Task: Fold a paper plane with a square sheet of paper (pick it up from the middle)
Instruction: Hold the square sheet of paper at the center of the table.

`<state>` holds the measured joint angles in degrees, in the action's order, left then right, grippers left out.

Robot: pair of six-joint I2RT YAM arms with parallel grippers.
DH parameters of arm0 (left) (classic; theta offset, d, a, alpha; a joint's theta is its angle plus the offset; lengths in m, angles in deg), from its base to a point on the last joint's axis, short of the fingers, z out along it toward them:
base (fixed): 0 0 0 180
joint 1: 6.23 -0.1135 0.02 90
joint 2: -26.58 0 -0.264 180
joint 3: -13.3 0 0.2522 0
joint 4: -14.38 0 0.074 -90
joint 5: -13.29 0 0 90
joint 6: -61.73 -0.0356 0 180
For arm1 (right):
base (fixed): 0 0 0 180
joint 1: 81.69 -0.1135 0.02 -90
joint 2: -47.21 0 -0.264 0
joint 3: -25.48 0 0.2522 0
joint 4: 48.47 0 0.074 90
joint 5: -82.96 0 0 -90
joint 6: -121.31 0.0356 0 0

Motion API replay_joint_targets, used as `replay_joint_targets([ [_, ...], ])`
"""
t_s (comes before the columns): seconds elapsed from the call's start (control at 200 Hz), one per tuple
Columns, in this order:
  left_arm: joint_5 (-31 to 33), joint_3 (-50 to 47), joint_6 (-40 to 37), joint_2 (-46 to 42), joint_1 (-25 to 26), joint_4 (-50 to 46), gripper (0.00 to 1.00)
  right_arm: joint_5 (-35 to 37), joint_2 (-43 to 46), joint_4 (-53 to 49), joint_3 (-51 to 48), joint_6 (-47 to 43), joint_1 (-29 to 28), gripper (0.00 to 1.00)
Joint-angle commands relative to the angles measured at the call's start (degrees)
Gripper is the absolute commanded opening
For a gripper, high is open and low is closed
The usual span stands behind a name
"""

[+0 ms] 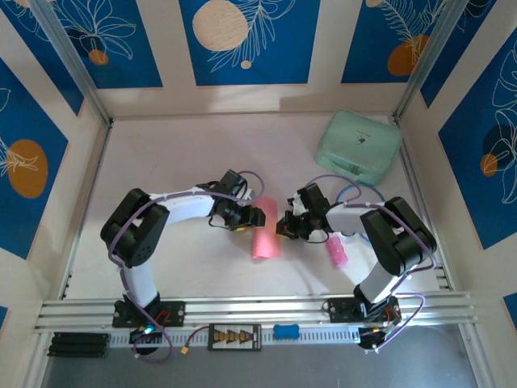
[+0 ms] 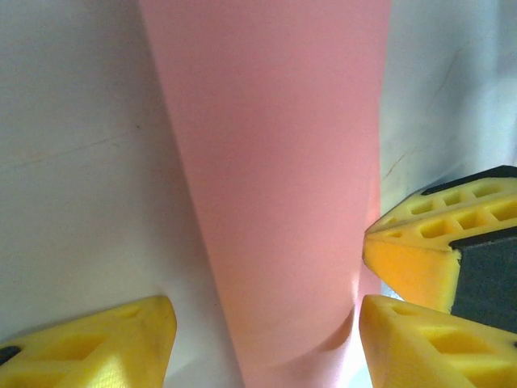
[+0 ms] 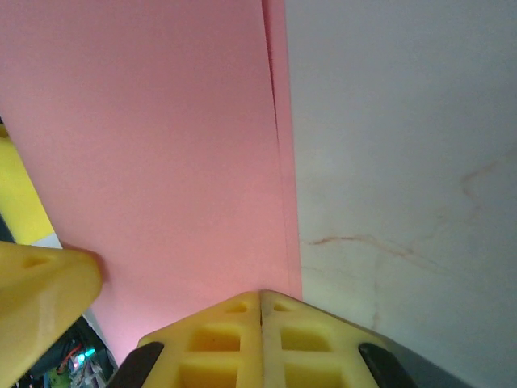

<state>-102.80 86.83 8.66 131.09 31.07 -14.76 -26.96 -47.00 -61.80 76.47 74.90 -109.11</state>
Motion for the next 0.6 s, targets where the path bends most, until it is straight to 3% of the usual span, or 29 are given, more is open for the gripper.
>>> replay_joint_targets([
  [0.0,-3.9,-2.3,4.3,-0.8,-0.7,4.2,0.63,-3.2,-1.4,-3.2,1.0,-3.6,0.9,0.03],
  [0.38,-6.9,-4.0,6.7,-0.3,-0.5,8.9,0.52,-3.8,-1.8,-2.5,0.5,-2.3,1.1,0.03],
  [0.595,-4.1,-6.6,9.0,-2.8,-0.1,11.2,0.54,-3.1,-1.0,-0.8,-1.1,1.2,1.2,0.04],
])
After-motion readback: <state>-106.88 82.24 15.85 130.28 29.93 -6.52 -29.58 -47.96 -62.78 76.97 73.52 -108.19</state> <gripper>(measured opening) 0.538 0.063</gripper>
